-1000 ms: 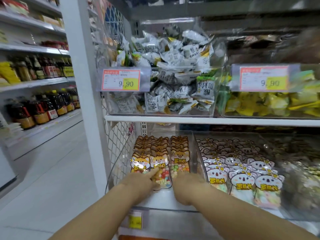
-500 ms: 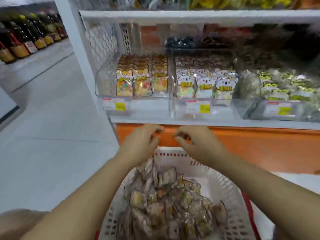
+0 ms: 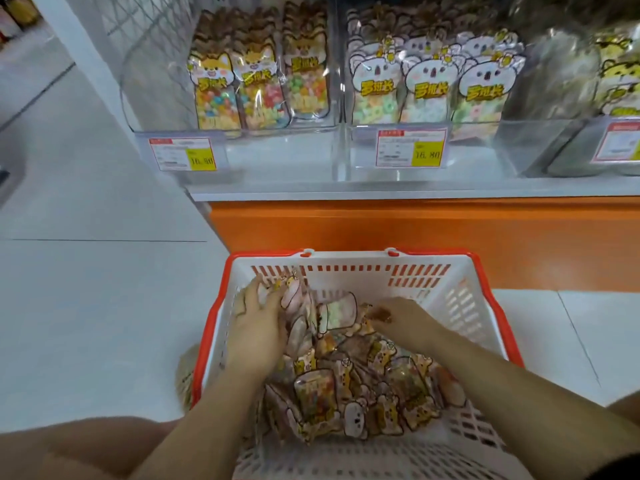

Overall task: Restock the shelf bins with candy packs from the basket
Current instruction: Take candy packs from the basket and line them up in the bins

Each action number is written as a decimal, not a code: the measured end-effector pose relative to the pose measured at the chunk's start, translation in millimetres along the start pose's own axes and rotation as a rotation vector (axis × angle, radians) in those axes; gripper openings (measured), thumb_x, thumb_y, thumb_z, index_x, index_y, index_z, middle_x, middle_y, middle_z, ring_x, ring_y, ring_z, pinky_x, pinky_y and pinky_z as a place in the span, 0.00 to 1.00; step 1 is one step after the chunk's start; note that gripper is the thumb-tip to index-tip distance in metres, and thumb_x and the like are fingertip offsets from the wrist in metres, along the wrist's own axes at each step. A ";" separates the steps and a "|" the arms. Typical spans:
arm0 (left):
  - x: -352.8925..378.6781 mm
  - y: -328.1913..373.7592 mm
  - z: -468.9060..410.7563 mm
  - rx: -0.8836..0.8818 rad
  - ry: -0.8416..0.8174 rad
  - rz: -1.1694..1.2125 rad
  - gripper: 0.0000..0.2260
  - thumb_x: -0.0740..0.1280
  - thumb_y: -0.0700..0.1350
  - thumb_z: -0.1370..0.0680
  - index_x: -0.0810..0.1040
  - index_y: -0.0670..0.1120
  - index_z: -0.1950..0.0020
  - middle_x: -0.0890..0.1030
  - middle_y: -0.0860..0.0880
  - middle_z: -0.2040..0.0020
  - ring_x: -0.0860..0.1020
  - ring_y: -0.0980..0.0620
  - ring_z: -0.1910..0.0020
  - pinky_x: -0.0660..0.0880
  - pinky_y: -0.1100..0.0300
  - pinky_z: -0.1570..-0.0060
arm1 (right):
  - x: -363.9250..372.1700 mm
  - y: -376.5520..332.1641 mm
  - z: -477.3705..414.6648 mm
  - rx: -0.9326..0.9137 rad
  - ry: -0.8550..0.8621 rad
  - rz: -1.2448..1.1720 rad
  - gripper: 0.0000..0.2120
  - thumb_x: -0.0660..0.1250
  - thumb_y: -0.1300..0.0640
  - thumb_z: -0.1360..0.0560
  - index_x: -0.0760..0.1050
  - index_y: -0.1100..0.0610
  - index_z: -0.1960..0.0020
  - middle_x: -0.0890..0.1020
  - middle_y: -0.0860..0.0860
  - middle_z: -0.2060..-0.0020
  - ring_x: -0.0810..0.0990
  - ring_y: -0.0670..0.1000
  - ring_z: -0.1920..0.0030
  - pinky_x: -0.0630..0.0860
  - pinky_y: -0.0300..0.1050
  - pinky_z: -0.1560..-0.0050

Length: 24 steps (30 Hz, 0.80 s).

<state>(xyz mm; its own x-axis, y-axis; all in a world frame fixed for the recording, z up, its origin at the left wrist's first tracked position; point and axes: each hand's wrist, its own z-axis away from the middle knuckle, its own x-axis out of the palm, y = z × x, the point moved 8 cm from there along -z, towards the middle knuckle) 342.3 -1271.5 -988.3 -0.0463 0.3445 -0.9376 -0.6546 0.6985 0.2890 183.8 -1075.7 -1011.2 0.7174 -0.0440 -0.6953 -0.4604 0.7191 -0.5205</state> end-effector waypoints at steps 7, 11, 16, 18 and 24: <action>32.4 14.9 1.3 0.150 -0.130 0.151 0.32 0.65 0.48 0.19 0.52 0.66 0.23 0.68 0.54 0.25 0.68 0.46 0.28 0.71 0.49 0.31 | 32.3 -54.6 -48.4 0.041 -0.057 -0.510 0.23 0.68 0.43 0.23 0.69 0.47 0.31 0.75 0.42 0.42 0.76 0.45 0.44 0.76 0.42 0.47; 70.7 53.6 33.0 0.381 -0.388 0.007 0.29 0.59 0.47 0.17 0.47 0.61 0.22 0.65 0.51 0.22 0.73 0.43 0.31 0.67 0.45 0.31 | 46.6 -31.1 -58.3 0.260 -0.045 -0.686 0.33 0.74 0.39 0.30 0.68 0.48 0.30 0.73 0.46 0.37 0.75 0.49 0.40 0.76 0.48 0.40; 76.7 58.3 35.1 0.444 -0.355 0.015 0.25 0.59 0.44 0.21 0.64 0.57 0.24 0.74 0.52 0.30 0.77 0.43 0.39 0.74 0.50 0.42 | 51.1 10.1 -59.3 0.367 0.086 -0.650 0.26 0.72 0.57 0.25 0.69 0.54 0.29 0.77 0.52 0.38 0.77 0.50 0.46 0.79 0.43 0.52; 65.1 49.3 25.7 0.379 -0.281 0.079 0.21 0.64 0.46 0.25 0.74 0.55 0.32 0.78 0.53 0.39 0.78 0.47 0.43 0.76 0.54 0.46 | 49.9 14.2 -60.2 0.358 0.099 -0.642 0.21 0.72 0.59 0.25 0.72 0.55 0.34 0.80 0.51 0.45 0.81 0.52 0.48 0.82 0.53 0.48; 39.2 -6.7 -1.8 -0.039 0.026 0.139 0.22 0.66 0.45 0.21 0.71 0.52 0.27 0.68 0.47 0.25 0.68 0.43 0.27 0.70 0.48 0.32 | 30.7 19.7 -51.3 0.310 0.107 -0.696 0.23 0.72 0.61 0.25 0.73 0.56 0.32 0.82 0.53 0.42 0.82 0.53 0.47 0.83 0.52 0.52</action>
<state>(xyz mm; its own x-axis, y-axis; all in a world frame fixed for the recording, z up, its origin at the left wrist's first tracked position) 343.6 -1263.8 -1027.3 -0.1582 0.4196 -0.8938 -0.6696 0.6197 0.4094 169.9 -1098.5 -1068.2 0.7260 -0.6133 -0.3110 0.2575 0.6619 -0.7040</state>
